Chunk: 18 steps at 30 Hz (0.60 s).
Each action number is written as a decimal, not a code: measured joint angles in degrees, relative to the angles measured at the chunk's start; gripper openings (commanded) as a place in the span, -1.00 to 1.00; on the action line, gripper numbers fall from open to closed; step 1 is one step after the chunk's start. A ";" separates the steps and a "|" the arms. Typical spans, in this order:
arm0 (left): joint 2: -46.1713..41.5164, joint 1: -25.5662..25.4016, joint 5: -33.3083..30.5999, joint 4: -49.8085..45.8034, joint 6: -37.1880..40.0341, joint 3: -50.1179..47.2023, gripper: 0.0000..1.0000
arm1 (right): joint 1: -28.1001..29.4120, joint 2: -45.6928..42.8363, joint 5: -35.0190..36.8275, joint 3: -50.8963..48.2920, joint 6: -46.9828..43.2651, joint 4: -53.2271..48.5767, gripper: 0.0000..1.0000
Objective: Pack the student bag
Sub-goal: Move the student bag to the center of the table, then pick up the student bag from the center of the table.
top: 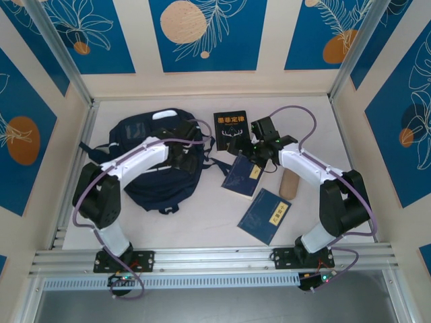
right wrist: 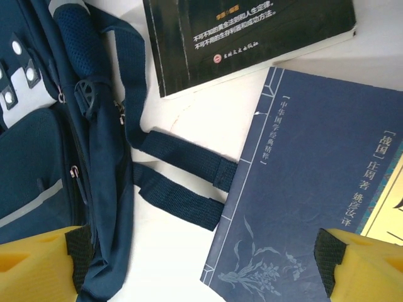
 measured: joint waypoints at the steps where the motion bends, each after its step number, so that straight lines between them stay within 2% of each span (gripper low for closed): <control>1: 1.62 -0.50 -0.55 -0.63 0.83 1.73 0.32 | -0.28 0.00 -0.02 -0.04 0.17 0.02 0.84; 6: 9.25 -2.10 -3.08 -2.36 3.08 7.67 0.26 | -1.44 -0.07 -0.04 -2.19 0.81 0.68 0.84; 12: 13.70 -3.15 -4.68 -3.82 3.74 8.31 0.16 | -2.12 -0.26 -0.04 -3.65 0.63 0.61 0.84; 16: 14.05 -3.28 -6.27 -4.79 3.78 8.87 -0.03 | -2.60 -1.42 -0.04 -3.72 0.11 0.66 0.84; 18: 14.14 -3.26 -7.04 -5.40 3.76 9.11 -0.18 | -2.86 -1.95 -0.09 -3.96 0.09 0.72 0.84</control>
